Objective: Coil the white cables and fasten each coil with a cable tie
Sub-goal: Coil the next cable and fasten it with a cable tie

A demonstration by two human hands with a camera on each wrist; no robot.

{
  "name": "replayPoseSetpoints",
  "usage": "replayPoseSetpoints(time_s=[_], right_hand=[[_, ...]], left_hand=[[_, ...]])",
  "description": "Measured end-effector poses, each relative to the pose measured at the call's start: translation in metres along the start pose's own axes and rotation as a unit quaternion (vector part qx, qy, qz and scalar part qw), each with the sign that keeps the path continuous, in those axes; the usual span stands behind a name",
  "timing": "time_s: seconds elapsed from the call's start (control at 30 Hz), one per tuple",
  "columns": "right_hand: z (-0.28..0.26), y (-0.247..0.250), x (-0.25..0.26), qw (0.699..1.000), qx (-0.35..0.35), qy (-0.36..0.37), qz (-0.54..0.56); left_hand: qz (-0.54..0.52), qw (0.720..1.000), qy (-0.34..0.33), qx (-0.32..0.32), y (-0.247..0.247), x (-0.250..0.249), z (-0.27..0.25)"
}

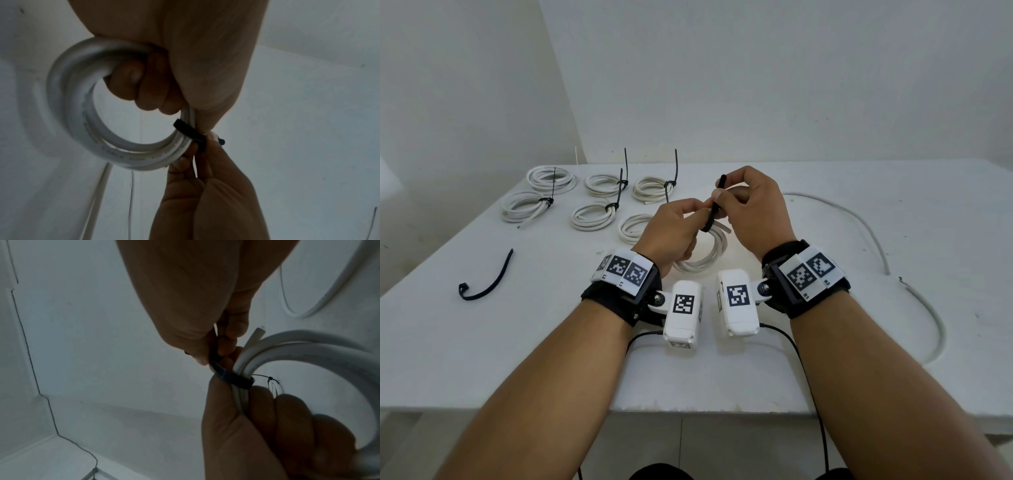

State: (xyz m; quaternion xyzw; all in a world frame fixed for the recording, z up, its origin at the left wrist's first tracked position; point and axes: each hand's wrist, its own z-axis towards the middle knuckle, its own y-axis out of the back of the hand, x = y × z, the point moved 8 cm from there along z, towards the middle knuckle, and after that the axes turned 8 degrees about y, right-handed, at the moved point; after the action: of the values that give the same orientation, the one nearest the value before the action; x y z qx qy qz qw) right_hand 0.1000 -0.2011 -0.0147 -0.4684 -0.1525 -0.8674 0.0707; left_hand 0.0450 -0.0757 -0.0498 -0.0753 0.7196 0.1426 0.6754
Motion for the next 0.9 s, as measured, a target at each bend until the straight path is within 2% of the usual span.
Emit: replayPoseSetpoints(time_s=[0.17,0.3,0.4,0.53,0.67,0.9], right_hand=[[0.000,0.002,0.002,0.999,-0.038,-0.002,0.015],[-0.005,0.001,0.000,0.989,-0.037,-0.051,0.136],[-0.007,0.000,-0.005,0.984,-0.050,-0.077,0.155],[-0.005,-0.002,-0.002,0.996,-0.035,-0.040,0.066],[-0.005,-0.012,0.003,0.997,0.025,0.015,-0.076],[-0.003,-0.014,0.005,0.991,0.054,0.032,-0.116]], left_hand=[[-0.027,0.998,0.024,-0.054,0.012,0.006,0.003],[-0.075,0.992,0.034,-0.095,0.021,0.007,0.002],[-0.075,0.990,0.030,-0.112,0.025,0.006,0.003],[-0.066,0.988,0.031,-0.133,0.031,0.009,0.006],[-0.046,0.987,0.027,-0.149,0.035,0.009,0.007],[0.005,0.985,0.013,-0.173,0.037,0.005,0.004]])
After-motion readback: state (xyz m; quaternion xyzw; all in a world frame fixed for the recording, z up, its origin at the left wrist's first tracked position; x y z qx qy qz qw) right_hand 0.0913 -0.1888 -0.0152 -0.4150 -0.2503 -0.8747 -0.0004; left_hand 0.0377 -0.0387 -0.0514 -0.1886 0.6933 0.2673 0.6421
